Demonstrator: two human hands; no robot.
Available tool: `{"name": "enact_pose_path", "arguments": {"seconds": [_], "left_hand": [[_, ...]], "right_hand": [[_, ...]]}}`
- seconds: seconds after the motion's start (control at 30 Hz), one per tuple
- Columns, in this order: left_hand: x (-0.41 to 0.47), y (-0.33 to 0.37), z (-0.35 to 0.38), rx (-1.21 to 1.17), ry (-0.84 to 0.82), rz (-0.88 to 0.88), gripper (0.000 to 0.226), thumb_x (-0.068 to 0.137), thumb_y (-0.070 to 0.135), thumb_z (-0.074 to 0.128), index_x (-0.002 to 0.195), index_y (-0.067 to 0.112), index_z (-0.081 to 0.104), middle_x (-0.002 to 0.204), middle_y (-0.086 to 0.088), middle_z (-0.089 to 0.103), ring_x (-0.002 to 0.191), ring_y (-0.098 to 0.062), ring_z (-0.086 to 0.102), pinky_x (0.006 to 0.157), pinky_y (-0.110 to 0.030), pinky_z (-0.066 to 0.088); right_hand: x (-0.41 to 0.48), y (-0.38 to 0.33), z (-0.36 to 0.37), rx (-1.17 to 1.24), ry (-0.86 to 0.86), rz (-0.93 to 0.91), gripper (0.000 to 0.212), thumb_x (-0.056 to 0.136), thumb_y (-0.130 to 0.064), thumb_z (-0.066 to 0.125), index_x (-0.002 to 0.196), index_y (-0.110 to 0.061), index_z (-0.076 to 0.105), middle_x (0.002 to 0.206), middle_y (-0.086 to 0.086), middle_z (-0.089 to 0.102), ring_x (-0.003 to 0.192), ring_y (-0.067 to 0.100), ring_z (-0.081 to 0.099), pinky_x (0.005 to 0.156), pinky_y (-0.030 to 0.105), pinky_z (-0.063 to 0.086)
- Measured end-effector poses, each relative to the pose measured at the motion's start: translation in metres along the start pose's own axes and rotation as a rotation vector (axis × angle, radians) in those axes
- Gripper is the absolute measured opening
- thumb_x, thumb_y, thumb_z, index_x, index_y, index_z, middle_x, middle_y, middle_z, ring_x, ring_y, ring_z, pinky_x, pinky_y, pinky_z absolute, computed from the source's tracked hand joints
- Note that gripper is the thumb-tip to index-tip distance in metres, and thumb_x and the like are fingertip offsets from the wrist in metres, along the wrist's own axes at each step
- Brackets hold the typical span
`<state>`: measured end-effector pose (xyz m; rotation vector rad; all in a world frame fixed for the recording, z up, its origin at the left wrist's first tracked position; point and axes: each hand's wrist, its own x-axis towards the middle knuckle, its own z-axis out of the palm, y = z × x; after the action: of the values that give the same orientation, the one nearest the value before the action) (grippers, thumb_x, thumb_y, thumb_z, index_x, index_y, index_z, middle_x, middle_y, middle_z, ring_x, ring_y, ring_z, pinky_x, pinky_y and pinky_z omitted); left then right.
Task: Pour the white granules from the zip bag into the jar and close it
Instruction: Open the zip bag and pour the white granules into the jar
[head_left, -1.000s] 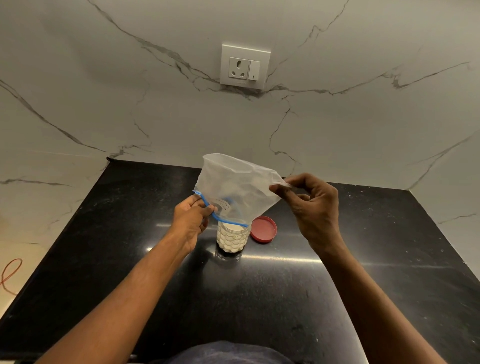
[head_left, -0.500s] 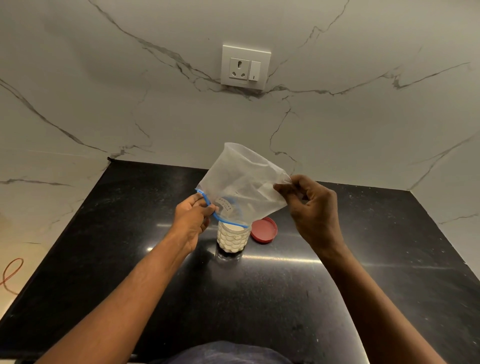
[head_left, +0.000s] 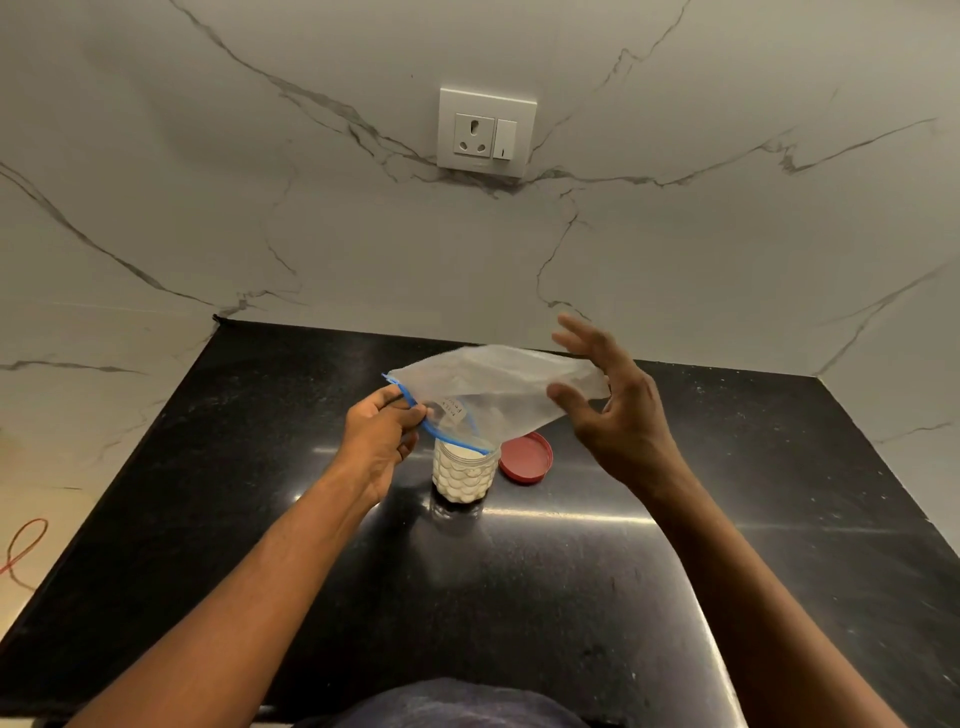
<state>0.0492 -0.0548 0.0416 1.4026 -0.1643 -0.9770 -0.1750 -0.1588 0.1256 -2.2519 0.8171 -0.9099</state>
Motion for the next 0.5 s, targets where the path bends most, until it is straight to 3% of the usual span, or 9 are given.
{"name": "enact_pose_path", "arguments": {"seconds": [0.07,0.1,0.17,0.23,0.3,0.4,0.5], "left_hand": [[0.001,-0.001,0.000,0.012,0.005,0.010,0.032,0.099,0.000,0.065,0.128,0.014,0.068,0.123,-0.012,0.074,0.115,-0.026,0.069,0.086,-0.033,0.057],[0.001,-0.001,0.000,0.021,0.005,0.019,0.033,0.099,0.001,0.065,0.129,0.014,0.067,0.123,-0.011,0.074,0.116,-0.027,0.069,0.088,-0.034,0.057],[-0.001,-0.002,0.002,0.043,-0.006,0.045,0.034,0.099,0.002,0.065,0.131,0.014,0.066,0.124,-0.011,0.073,0.117,-0.028,0.069,0.092,-0.037,0.058],[-0.002,-0.003,0.003,0.069,-0.017,0.085,0.036,0.099,0.002,0.065,0.133,0.014,0.065,0.126,-0.011,0.072,0.117,-0.028,0.069,0.096,-0.040,0.058],[-0.005,-0.003,0.004,0.094,-0.027,0.126,0.037,0.099,0.003,0.066,0.134,0.015,0.064,0.124,-0.010,0.073,0.116,-0.028,0.069,0.101,-0.045,0.057],[-0.007,-0.002,0.002,0.107,-0.057,0.182,0.032,0.098,0.001,0.067,0.123,0.021,0.066,0.117,-0.006,0.077,0.110,-0.024,0.073,0.093,-0.039,0.059],[-0.007,-0.003,-0.001,0.139,-0.069,0.235,0.030,0.098,-0.001,0.066,0.123,0.017,0.066,0.115,-0.008,0.078,0.108,-0.023,0.075,0.079,-0.028,0.059]], "right_hand": [[0.000,-0.005,-0.005,-0.019,-0.017,-0.060,0.086,0.080,-0.025,0.088,0.153,-0.029,0.041,0.146,-0.002,0.059,0.137,0.014,0.053,0.107,0.036,0.050],[0.001,-0.008,-0.007,-0.029,-0.003,-0.094,0.087,0.077,-0.034,0.090,0.151,-0.030,0.044,0.145,-0.003,0.059,0.137,0.012,0.052,0.108,0.030,0.046],[0.005,-0.016,-0.009,-0.042,0.058,-0.163,0.066,0.078,-0.043,0.088,0.137,-0.028,0.061,0.135,-0.006,0.065,0.130,0.011,0.057,0.105,0.021,0.045],[0.010,-0.026,-0.008,0.037,0.127,-0.180,0.027,0.084,-0.031,0.086,0.109,-0.025,0.078,0.113,-0.009,0.075,0.112,0.009,0.069,0.097,0.025,0.053],[0.014,-0.032,-0.006,0.161,0.182,-0.118,0.008,0.089,-0.020,0.082,0.094,-0.025,0.080,0.094,-0.012,0.080,0.095,0.009,0.075,0.089,0.029,0.059],[0.020,-0.034,-0.007,0.163,0.246,-0.057,0.017,0.093,-0.012,0.075,0.102,-0.026,0.077,0.093,-0.013,0.079,0.094,0.005,0.075,0.082,0.031,0.061],[0.021,-0.032,-0.011,0.059,0.133,-0.068,0.039,0.089,-0.014,0.078,0.123,-0.032,0.069,0.111,-0.010,0.077,0.109,0.002,0.070,0.091,0.026,0.058]]}}
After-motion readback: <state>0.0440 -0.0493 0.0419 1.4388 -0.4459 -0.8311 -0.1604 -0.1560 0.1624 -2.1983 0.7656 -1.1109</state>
